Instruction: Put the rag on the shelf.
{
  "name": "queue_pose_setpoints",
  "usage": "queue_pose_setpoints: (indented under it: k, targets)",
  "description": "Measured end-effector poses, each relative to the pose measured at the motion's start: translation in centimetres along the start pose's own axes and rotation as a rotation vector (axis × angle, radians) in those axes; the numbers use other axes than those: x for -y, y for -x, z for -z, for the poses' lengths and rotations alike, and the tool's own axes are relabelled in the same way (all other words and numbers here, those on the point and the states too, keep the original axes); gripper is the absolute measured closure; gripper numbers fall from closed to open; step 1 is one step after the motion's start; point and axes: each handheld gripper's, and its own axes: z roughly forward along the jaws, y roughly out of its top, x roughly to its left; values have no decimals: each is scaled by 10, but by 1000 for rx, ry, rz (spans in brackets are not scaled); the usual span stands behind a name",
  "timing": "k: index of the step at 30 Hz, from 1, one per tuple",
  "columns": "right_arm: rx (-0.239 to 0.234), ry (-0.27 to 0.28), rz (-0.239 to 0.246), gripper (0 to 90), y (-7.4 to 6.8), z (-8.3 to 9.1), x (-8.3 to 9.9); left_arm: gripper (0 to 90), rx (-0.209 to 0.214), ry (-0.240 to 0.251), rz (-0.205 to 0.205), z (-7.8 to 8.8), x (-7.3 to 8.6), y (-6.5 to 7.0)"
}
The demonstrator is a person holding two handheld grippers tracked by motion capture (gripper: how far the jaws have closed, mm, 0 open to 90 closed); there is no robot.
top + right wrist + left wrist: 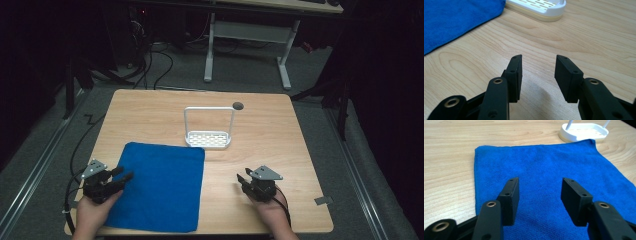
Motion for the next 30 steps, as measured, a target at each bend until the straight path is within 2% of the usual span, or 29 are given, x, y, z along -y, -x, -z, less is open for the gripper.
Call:
queue_pose_setpoints:
  k: [6, 11, 16, 17, 18, 19, 21, 23, 26, 27, 30]
  targets:
    - [-2, 6, -20, 571, 3, 2, 1, 488, 2, -6, 11, -3, 1, -2]
    - [-8, 15, -27, 571, 2, 2, 0, 477, -11, -7, 3, -2, 2, -2]
    - [-32, 20, -15, 572, 0, 1, -2, 481, -24, -8, 5, 0, 3, -3]
    - [-46, 21, -16, 578, -1, 0, -3, 490, -23, -9, 5, 0, 3, -4]
    - [-71, 27, -11, 616, -4, -1, -4, 539, -25, -13, 4, 1, 3, -4]
    - [-71, 27, -11, 616, -4, -1, -4, 539, -30, -17, 4, 2, 3, -4]
    - [-101, 30, 14, 642, -10, -3, -7, 587, -36, -33, 9, 3, 4, -5]
    - [-132, 32, 28, 675, -16, -6, -10, 638, -49, -54, 15, 6, 6, -7]
    - [-177, 41, 40, 728, -26, -11, -15, 723, -81, -87, -1, 11, 11, -8]
    - [-202, 42, 38, 749, -31, -14, -18, 746, -95, -99, -8, 14, 13, -8]
    - [-248, 32, 76, 819, -48, -21, -27, 818, -121, -136, -15, 20, 20, -10]
